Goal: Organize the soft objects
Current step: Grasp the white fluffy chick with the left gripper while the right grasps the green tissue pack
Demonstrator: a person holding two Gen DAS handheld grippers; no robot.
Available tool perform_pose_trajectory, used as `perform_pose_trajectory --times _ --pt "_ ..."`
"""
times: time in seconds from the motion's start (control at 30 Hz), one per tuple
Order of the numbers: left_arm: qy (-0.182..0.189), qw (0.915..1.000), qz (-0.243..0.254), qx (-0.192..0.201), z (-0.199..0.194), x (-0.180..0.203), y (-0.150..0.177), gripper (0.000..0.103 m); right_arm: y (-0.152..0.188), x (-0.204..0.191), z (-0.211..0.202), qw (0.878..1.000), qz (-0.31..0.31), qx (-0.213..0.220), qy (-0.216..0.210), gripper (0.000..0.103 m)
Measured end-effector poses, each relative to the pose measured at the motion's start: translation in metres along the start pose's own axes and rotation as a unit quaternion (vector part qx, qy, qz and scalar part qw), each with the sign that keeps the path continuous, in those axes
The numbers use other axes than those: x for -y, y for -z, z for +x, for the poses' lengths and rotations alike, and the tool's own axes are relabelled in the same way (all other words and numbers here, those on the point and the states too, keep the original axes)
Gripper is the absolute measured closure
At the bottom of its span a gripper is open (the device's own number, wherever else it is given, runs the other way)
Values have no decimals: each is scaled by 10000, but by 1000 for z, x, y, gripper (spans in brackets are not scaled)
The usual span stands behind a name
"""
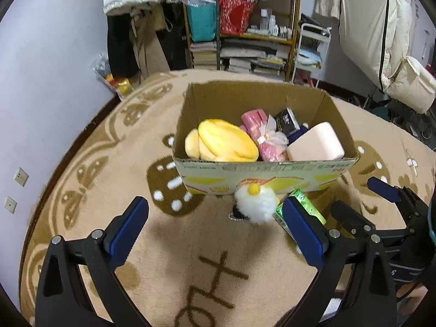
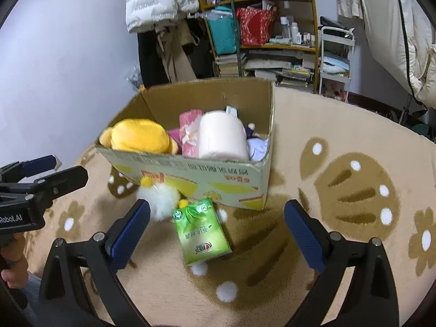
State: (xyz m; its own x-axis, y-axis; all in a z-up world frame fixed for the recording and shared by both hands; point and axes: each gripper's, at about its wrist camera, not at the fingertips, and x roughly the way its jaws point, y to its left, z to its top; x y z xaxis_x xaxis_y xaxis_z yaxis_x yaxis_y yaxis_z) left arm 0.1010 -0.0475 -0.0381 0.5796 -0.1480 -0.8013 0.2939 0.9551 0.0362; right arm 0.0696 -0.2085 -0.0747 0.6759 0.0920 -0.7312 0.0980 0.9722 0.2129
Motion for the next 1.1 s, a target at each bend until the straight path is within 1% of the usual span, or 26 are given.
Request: perform_pose_trajectory --times 0.17,0.7,0.87,1.1 --pt "62 9999 -2 -100 15 1 -2 5 4 1 17 9998 -7 -208 17 0" --pt "270 9983 84 -519 63 12 -7 5 9 5 53 9982 138 -589 -55 0" --pt "340 9972 91 -663 75 14 -6 5 11 5 62 9969 220 -734 -174 0" --pt "393 9956 130 -837 93 18 -4 5 14 1 75 9953 186 -925 -214 0"
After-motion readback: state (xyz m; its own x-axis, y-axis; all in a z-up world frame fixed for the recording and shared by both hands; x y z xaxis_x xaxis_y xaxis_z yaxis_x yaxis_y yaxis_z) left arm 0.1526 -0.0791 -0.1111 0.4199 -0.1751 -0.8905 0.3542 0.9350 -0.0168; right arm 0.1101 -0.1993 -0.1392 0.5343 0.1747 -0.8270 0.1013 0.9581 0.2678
